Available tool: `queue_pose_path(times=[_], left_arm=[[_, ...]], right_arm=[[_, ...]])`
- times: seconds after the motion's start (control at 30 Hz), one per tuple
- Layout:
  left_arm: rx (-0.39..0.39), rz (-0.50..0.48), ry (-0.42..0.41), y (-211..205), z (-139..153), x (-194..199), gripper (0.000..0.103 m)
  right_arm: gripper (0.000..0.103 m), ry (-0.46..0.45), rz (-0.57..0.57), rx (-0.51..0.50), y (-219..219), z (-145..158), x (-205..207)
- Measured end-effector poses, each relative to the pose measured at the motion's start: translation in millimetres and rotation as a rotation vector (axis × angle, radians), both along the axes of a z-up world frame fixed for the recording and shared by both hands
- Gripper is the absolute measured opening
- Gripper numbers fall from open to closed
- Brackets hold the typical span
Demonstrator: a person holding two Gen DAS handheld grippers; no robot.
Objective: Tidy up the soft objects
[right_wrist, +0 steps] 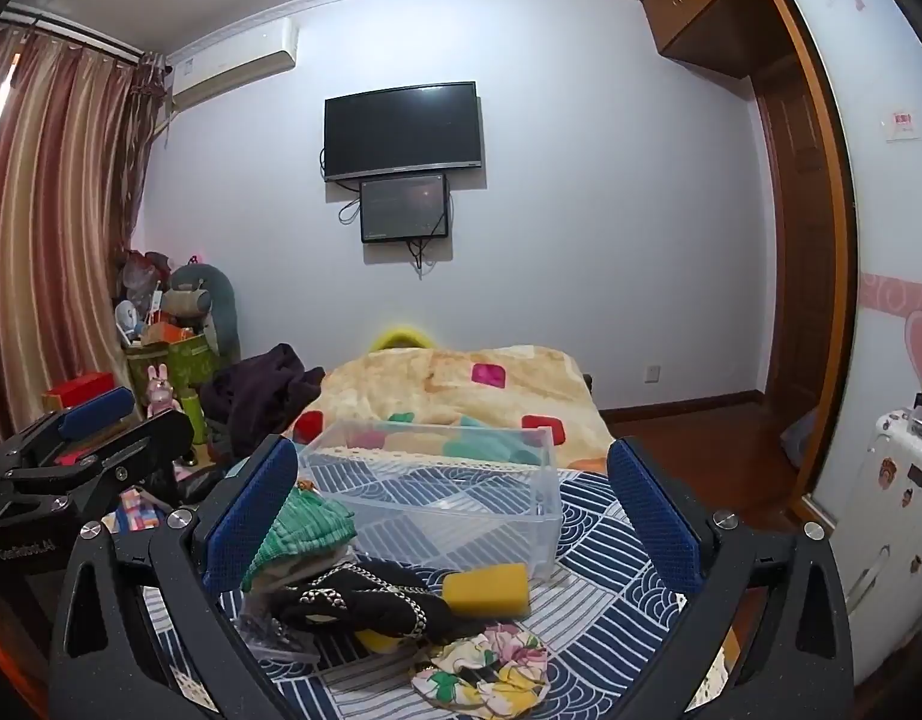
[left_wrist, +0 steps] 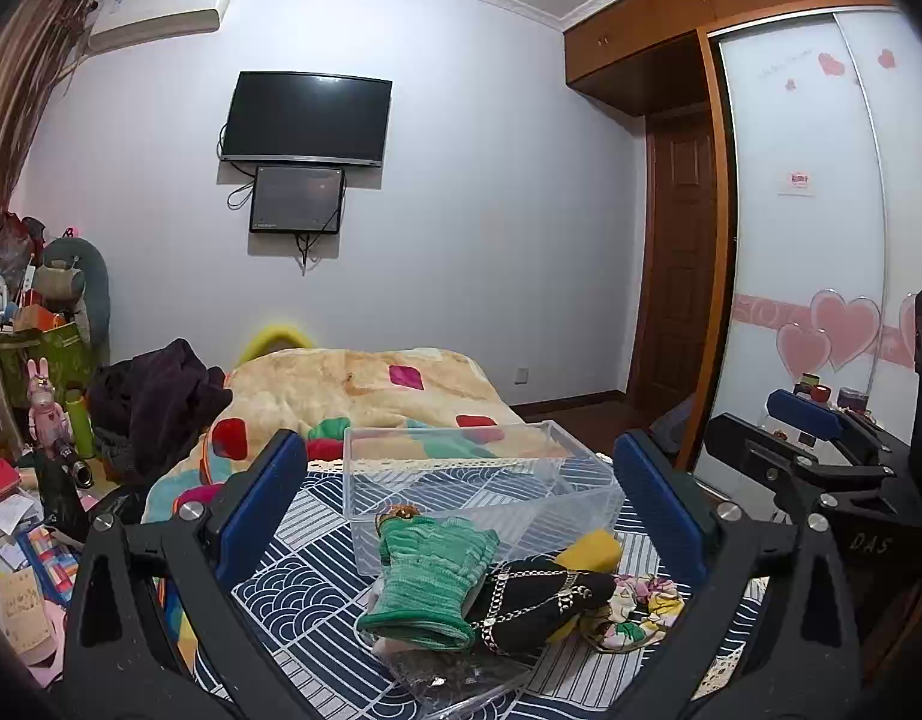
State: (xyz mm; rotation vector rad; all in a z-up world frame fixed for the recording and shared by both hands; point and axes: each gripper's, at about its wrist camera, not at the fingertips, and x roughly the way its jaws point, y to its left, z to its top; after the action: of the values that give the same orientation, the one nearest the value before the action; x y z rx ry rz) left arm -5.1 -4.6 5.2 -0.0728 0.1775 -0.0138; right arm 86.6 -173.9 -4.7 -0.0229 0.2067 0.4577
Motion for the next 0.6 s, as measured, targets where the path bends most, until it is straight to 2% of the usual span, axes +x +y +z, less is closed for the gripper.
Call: queue_pose_path(times=[0.6], left_arm=[[-0.002, 0.003, -0.004, -0.9, 3.0, -1.5, 0.103]], right_arm=[[0.103, -0.004, 0.004, 0.016, -2.2, 1.7, -2.0]])
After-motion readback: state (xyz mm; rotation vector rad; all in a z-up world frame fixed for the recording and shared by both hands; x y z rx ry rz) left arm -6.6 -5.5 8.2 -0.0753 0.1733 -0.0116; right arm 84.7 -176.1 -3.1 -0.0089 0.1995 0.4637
